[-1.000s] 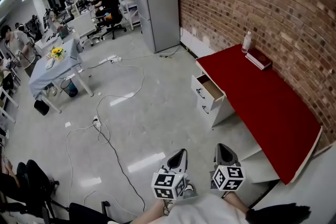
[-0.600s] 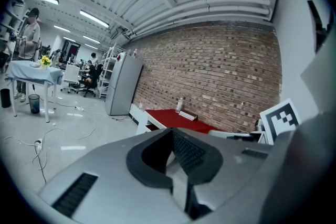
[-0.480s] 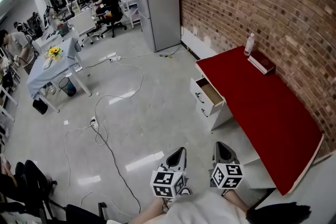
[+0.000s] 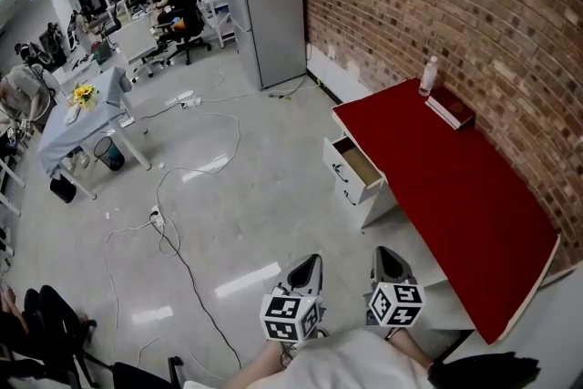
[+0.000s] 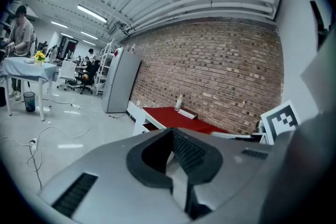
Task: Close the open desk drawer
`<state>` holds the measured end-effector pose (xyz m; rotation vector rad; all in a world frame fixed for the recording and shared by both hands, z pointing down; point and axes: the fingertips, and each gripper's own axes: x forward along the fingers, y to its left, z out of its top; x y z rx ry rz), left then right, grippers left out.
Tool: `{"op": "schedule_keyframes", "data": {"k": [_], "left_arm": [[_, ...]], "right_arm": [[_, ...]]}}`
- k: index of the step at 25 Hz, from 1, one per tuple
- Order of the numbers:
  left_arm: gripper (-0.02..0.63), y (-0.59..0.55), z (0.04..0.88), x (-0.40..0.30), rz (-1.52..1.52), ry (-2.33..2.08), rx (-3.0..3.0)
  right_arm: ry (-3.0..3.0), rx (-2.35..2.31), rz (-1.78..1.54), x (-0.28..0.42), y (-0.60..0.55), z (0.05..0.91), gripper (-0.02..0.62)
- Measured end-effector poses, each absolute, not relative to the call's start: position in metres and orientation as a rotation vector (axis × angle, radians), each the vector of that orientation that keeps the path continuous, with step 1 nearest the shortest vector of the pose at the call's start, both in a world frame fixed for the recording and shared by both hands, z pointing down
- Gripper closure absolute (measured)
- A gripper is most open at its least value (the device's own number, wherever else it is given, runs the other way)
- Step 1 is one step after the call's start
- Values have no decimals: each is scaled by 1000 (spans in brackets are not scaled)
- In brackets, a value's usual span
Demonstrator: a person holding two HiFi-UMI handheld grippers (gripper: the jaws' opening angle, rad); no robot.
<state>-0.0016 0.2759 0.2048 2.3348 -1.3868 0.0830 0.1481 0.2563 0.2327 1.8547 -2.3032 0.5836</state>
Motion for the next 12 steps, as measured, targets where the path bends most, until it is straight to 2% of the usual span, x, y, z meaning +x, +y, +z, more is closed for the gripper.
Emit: {"op": "schedule_keyframes", "data": {"k": [12], "left_arm": [[597, 215, 219, -3, 106, -1316, 2358]], "right_arm": [[-2217, 1908, 607, 155, 205, 252, 597]]}}
